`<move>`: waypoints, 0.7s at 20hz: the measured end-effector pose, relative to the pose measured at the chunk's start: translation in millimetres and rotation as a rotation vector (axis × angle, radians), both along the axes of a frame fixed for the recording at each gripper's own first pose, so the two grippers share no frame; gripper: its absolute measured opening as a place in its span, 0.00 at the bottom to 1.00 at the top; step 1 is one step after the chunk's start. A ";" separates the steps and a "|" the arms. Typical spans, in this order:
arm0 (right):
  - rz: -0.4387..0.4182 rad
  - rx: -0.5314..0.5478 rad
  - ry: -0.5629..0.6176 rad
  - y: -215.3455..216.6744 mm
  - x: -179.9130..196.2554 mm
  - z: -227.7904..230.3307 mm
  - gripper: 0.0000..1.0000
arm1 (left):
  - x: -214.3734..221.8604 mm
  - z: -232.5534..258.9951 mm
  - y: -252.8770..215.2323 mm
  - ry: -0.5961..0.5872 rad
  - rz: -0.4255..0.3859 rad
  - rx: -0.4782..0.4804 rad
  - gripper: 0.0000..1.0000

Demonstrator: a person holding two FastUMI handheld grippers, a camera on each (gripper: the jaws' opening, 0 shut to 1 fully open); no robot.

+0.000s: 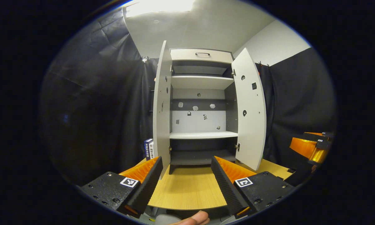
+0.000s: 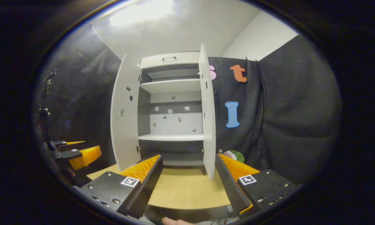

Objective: Open the right door of the double-door shoe cabinet with the right hand, and open the left door with the left hand.

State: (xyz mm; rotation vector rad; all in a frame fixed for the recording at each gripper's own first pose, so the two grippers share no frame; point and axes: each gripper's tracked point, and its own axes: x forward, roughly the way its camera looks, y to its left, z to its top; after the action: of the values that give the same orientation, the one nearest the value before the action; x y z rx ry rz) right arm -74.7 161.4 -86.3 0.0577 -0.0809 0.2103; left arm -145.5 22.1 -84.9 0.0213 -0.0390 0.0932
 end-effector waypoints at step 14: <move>0.002 0.002 -0.006 2.0 -0.4 -0.5 0.99 | 0.8 -1.3 -8.6 0.006 -0.026 0.000 0.96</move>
State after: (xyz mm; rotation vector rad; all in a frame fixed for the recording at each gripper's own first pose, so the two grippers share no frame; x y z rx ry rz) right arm -75.1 163.4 -86.8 0.0594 -0.0874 0.2121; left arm -144.7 13.6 -86.2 0.0209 -0.0331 0.0670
